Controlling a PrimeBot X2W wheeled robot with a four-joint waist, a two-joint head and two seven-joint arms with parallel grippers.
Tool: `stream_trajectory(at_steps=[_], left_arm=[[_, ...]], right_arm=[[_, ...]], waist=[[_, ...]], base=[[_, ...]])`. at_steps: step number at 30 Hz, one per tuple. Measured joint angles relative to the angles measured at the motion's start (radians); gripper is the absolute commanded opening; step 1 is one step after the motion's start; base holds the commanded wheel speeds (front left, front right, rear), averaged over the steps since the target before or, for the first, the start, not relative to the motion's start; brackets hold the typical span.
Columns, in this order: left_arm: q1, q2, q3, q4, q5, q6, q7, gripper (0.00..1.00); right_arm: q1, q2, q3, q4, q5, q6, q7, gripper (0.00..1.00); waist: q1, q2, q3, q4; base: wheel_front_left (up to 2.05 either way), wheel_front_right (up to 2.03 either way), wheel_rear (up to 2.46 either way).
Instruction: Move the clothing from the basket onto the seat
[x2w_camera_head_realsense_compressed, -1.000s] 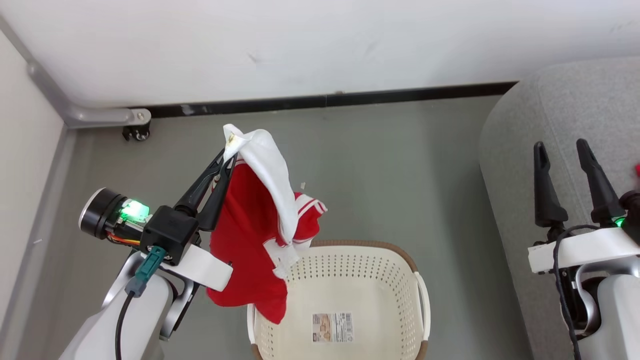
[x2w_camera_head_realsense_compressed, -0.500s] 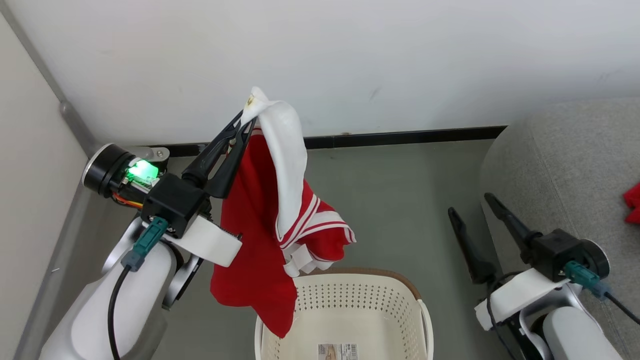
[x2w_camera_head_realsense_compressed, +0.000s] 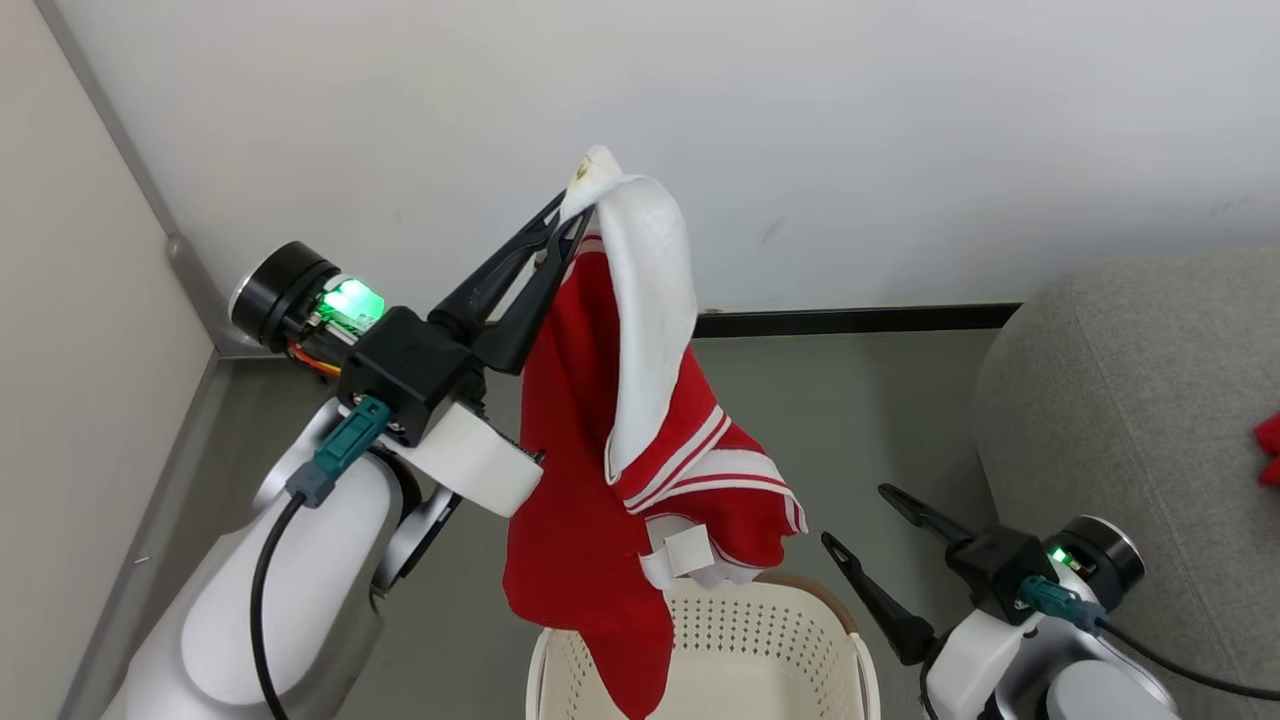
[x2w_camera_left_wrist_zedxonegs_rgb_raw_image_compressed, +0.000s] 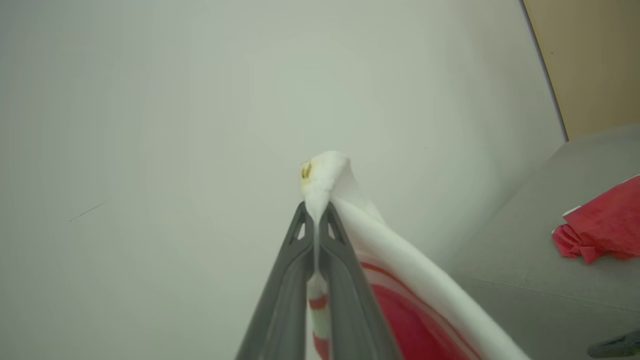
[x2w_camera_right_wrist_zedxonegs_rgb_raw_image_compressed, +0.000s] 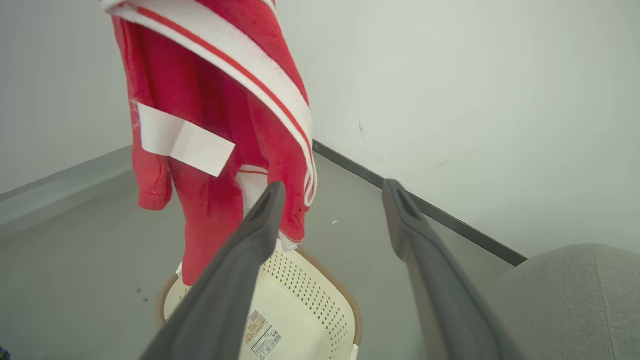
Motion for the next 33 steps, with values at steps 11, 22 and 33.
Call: stream_trajectory(at_steps=[11,22,33], left_arm=[[-0.021,-0.033,-0.037,-0.018,-0.008,-0.016,0.043,0.00],[-0.059,-0.063,-0.066,-0.036,-0.010,-0.026,0.063,0.00],[-0.079,-0.095,-0.090,-0.049,-0.020,-0.034,0.071,0.00]], right_arm=[[-0.111,-0.059,0.182,0.049,0.057,0.000,0.039,1.00],[-0.216,-0.067,0.300,0.157,0.132,0.001,0.068,1.00],[-0.313,-0.031,0.423,0.266,0.231,0.001,0.065,0.63]], waist=[[0.0000,0.0000,-0.016,0.043],[0.0000,0.0000,-0.018,0.092],[0.0000,0.0000,-0.007,0.142]], base=[[0.00,0.00,0.00],[0.00,0.00,0.00],[0.00,0.00,0.00]])
